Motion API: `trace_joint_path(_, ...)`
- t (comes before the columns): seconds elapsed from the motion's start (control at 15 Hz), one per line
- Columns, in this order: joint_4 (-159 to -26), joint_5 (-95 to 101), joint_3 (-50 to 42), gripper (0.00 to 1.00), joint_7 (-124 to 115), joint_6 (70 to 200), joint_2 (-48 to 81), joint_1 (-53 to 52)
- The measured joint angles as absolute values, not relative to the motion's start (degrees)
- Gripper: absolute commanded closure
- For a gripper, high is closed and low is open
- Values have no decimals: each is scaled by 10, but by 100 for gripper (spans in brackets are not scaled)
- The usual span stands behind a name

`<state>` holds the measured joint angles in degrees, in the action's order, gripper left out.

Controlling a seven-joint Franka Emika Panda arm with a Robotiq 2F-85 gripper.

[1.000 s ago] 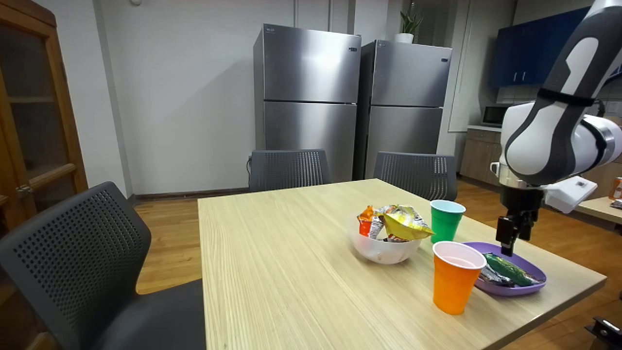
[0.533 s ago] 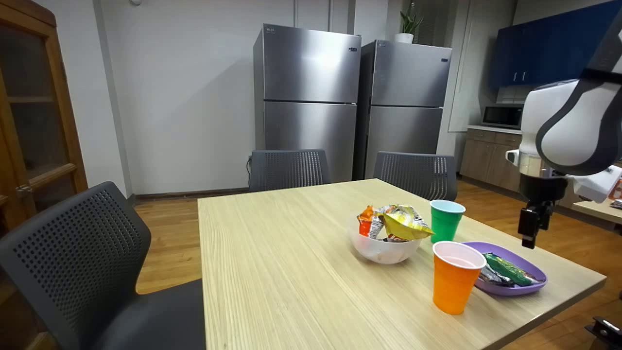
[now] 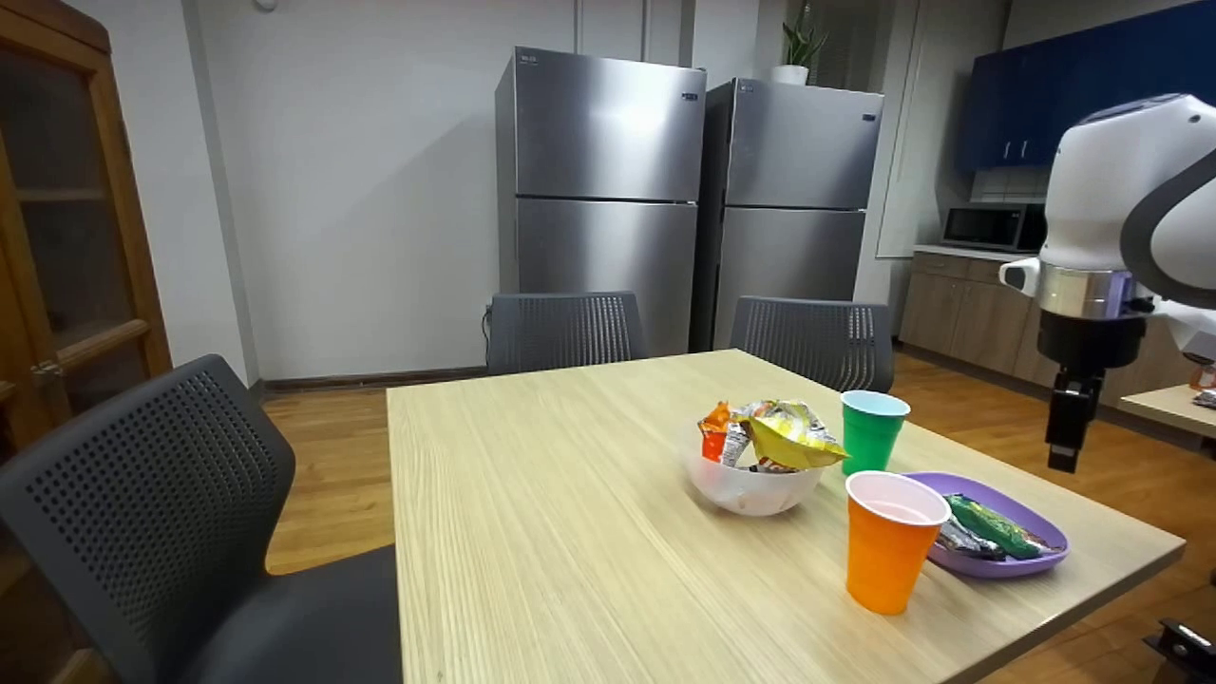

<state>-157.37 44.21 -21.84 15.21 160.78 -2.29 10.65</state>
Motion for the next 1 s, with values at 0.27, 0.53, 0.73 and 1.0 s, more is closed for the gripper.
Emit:
trace_joint_path(0.27,-1597,439,-197,0,153,1606,-64,109)
trace_joint_path(0.53,-1589,437,-185,0,153,1606,-68,109)
trace_joint_path(0.73,-1589,437,-185,0,153,1606,-69,110)
trace_joint_path(1.0,-1589,437,-185,0,153,1606,-69,110)
